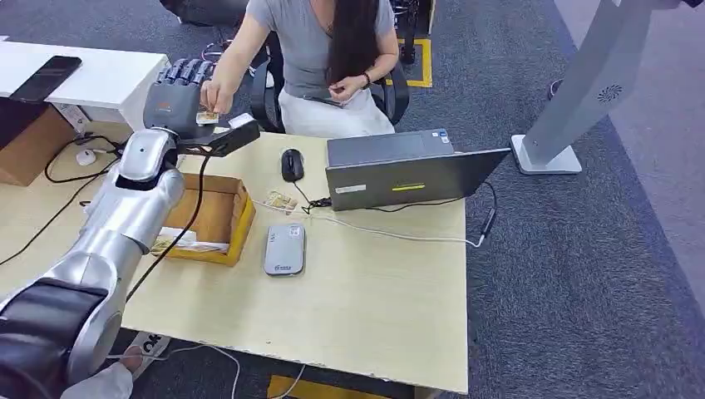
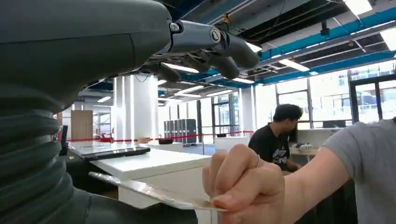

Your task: Pass the card to the sensor for recognition and then transmit it.

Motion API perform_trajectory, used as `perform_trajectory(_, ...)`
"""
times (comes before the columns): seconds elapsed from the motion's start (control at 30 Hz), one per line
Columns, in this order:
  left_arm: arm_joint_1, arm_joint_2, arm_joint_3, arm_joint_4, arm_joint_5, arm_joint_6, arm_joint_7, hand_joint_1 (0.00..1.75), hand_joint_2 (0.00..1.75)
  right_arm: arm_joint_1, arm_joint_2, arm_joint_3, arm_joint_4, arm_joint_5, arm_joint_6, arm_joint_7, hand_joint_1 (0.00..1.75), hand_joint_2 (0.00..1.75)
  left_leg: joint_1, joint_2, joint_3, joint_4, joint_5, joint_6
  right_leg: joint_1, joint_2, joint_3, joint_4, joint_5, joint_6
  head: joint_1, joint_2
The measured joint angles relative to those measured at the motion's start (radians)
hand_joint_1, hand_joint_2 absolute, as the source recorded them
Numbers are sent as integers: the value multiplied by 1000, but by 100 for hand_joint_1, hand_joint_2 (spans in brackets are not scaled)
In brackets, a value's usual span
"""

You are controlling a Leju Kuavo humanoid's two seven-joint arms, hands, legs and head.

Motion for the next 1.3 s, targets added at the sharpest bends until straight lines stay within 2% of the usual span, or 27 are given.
perform_trajectory(1.03,13,-14,-8,0,22,6,-13,175,175,2,5,0,1,5,2,-2,0,0,0,0,0,0,0,0,0,0,0,0,0,0,0,0)
perform_trajectory(1.17,17,-23,-9,0,52,9,-34,175,175,3,5,0,1,7,1,-3,0,0,0,0,0,0,0,0,0,0,0,0,0,0,0,0)
perform_trajectory(1.23,36,-33,-16,-12,68,12,-52,175,175,3,5,0,1,3,1,-6,0,0,0,0,0,0,0,0,0,0,0,0,0,0,0,0)
perform_trajectory(1.3,97,-46,-23,-70,77,18,-64,175,175,6,8,-2,1,-4,0,-11,0,0,-1,0,0,0,0,0,-1,0,0,0,0,0,0,0)
